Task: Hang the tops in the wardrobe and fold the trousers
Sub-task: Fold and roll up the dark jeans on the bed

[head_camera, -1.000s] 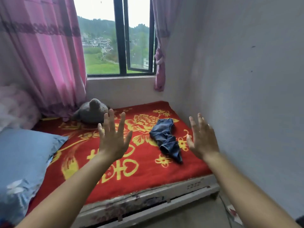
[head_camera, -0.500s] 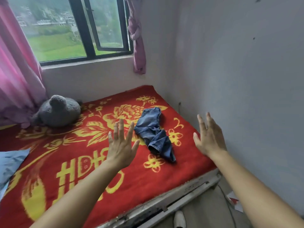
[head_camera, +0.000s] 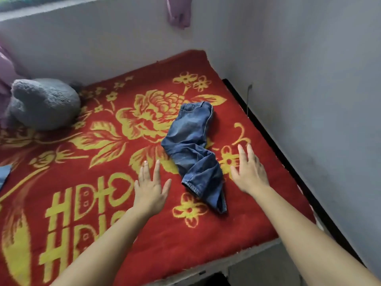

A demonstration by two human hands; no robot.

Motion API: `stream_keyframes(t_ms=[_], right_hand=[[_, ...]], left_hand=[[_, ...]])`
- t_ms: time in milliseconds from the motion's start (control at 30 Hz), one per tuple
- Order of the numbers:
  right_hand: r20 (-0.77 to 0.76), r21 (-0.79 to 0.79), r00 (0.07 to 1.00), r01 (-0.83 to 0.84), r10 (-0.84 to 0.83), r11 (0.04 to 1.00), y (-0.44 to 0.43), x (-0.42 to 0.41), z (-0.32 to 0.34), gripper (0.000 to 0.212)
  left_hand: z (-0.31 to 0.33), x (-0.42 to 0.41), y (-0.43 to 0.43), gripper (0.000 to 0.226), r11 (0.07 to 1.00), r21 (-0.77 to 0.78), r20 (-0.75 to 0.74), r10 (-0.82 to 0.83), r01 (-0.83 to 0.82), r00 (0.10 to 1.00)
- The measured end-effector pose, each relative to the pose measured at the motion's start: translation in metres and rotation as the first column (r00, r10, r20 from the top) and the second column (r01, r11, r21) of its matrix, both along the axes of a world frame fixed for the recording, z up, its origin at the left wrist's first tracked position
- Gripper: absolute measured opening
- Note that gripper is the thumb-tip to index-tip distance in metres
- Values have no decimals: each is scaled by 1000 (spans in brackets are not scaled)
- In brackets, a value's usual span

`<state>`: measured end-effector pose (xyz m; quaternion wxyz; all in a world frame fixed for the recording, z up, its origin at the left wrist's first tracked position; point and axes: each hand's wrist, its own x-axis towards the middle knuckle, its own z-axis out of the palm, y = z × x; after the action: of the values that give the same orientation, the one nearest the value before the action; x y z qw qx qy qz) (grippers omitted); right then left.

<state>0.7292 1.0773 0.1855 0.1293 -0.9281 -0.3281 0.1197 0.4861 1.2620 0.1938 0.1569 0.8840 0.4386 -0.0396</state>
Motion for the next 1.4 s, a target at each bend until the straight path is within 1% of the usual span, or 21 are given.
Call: stream_keyframes(t_ms=[133, 267, 400, 467, 533, 567, 600, 667, 700, 767, 833, 900, 1000, 1067, 1100, 1167, 1233, 1267, 1300, 1333, 1400], right_hand=[[-135, -26, 990, 25, -28, 999, 30, 18, -75, 86], [-227, -12, 972, 58, -59, 998, 60, 22, -148, 91], [-336, 28, 938, 101, -86, 994, 90, 14, -213, 98], [-385, 58, 917, 140, -108, 988, 108, 17, -237, 105], [-422, 66, 901, 145, -104, 987, 121, 22, -254, 110], [-423, 57, 902, 123, -88, 991, 124, 22, -260, 112], [-412, 33, 909, 88, -67, 996, 123, 21, -265, 114], [-414, -1, 909, 37, -34, 999, 119, 17, -274, 114], [-452, -13, 891, 29, -31, 1000, 116, 13, -276, 112], [-527, -56, 850, -15, -17, 998, 105, -1, -278, 109], [-543, -128, 839, -114, 26, 985, 94, -23, -278, 104], [-595, -185, 801, -221, 70, 958, 87, -48, -277, 102], [-762, -200, 633, -431, 137, 880, 83, -84, -270, 97], [-861, -215, 498, -534, 99, 818, 86, -107, -260, 80], [-877, -224, 472, -565, 88, 794, 89, -118, -256, 68], [-853, -230, 510, -555, 108, 799, 100, -133, -250, 53], [-752, -240, 641, -484, 154, 842, 111, -136, -250, 52], [-680, -242, 712, -444, 175, 863, 117, -133, -250, 50], [-609, -233, 772, -393, 181, 889, 123, -126, -248, 45], [-553, -212, 816, -334, 170, 918, 130, -117, -246, 40], [-475, -158, 875, -193, 97, 968, 143, -94, -243, 36]], left_hand=[[-83, 33, 15, 73, 939, -282, 47, 218, -196, 975], [-159, 67, 43, 75, 862, -410, 12, 332, -298, 943], [-222, 98, 73, 70, 798, -481, -12, 408, -364, 913], [-248, 121, 93, 70, 720, -564, 28, 506, -404, 862], [-267, 142, 110, 76, 595, -685, 98, 646, -419, 757], [-275, 148, 115, 76, 563, -710, 129, 693, -422, 709], [-284, 150, 118, 70, 568, -709, 163, 708, -417, 687], [-299, 145, 117, 46, 646, -642, 223, 673, -413, 706], [-304, 139, 114, 40, 672, -616, 242, 658, -412, 713], [-307, 124, 100, 37, 661, -637, 242, 659, -396, 712], [-305, 96, 82, 35, 672, -633, 208, 626, -385, 751], [-299, 57, 67, 33, 694, -605, 154, 583, -390, 798], [-284, -6, 55, 30, 739, -518, 41, 524, -431, 850], [-273, -46, 49, 28, 748, -473, -92, 485, -466, 870], [-266, -64, 49, 28, 733, -467, -162, 479, -495, 863], [-255, -99, 57, 30, 679, -478, -306, 466, -557, 830], [-249, -127, 72, 32, 602, -502, -420, 459, -621, 783], [-247, -138, 81, 30, 586, -492, -461, 452, -644, 764], [-244, -145, 91, 28, 603, -457, -496, 437, -654, 750], [-240, -148, 101, 26, 655, -390, -519, 425, -647, 742], [-235, -149, 120, 33, 763, -191, -522, 454, -617, 723]])
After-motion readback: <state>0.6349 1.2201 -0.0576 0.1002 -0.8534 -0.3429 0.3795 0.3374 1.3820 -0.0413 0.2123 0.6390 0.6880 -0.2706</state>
